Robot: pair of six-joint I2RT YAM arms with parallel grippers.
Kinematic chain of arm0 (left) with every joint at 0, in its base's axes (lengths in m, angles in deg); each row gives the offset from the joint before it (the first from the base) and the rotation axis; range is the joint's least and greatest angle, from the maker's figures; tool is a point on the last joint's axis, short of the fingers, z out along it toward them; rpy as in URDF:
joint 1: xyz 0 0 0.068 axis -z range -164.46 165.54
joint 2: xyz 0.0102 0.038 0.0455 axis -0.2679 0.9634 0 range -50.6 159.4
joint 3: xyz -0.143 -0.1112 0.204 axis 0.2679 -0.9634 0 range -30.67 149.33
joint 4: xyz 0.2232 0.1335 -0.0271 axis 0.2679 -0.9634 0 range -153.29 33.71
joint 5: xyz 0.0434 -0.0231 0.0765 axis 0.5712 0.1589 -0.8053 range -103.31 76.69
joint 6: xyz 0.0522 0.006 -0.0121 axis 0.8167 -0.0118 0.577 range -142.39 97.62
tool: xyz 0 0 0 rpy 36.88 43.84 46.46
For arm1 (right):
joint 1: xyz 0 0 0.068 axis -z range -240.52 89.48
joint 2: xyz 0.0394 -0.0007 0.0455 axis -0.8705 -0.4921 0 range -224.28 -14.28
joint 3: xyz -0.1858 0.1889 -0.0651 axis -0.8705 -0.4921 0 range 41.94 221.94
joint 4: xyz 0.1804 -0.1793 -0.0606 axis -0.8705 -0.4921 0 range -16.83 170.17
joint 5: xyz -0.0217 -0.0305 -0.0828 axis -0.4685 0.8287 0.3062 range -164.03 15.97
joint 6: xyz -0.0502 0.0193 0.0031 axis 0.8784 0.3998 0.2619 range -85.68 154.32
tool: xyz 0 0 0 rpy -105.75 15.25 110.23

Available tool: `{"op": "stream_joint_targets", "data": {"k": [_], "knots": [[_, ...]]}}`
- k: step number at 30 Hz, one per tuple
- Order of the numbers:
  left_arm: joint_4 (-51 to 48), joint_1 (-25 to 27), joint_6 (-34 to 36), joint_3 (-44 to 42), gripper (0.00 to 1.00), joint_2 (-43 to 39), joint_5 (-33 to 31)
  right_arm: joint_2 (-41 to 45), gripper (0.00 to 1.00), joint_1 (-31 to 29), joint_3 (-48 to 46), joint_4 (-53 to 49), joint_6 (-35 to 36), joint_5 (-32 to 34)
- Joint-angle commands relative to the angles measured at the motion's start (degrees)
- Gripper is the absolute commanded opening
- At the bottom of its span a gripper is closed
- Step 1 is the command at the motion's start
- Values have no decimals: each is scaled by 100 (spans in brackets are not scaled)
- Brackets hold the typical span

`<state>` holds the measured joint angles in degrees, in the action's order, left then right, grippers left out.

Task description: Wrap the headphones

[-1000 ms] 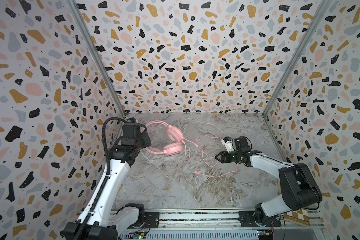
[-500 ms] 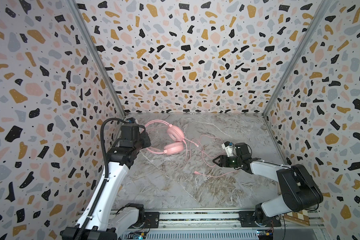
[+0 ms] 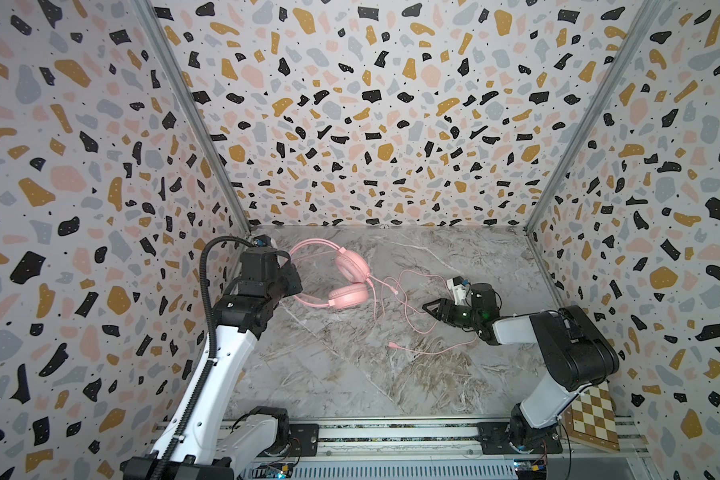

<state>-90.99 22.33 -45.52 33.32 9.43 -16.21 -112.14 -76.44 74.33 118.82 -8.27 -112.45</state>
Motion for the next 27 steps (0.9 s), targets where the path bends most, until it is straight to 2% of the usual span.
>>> {"op": "stream_joint_targets", "data": {"k": [1, 8, 12, 15, 18, 20, 22, 27], "knots": [[521, -20, -90, -16, 0, -180, 211, -3, 63, -75, -269, 1040, -732, -47], [540, -19, -88, -69, 0, -220, 270, -407, 62, -208, -704, 2224, -1599, 476], [565, -19, -93, -106, 0, -233, 288, -723, 60, -262, -706, 2663, -1850, 715], [592, -19, -92, -154, 0, -220, 290, -865, 53, -258, -621, 2847, -1863, 779], [611, -19, -99, -200, 0, -219, 296, -788, 33, -157, -514, 2699, -1711, 819], [620, -19, -97, -242, 0, -220, 313, -604, 17, -25, -392, 2520, -1613, 683], [645, -20, -58, -270, 0, -229, 378, -302, 7, 102, -146, 2091, -1439, 505], [673, -19, 65, -302, 0, -294, 954, 803, 0, 360, 1214, -292, -260, 543]]}}
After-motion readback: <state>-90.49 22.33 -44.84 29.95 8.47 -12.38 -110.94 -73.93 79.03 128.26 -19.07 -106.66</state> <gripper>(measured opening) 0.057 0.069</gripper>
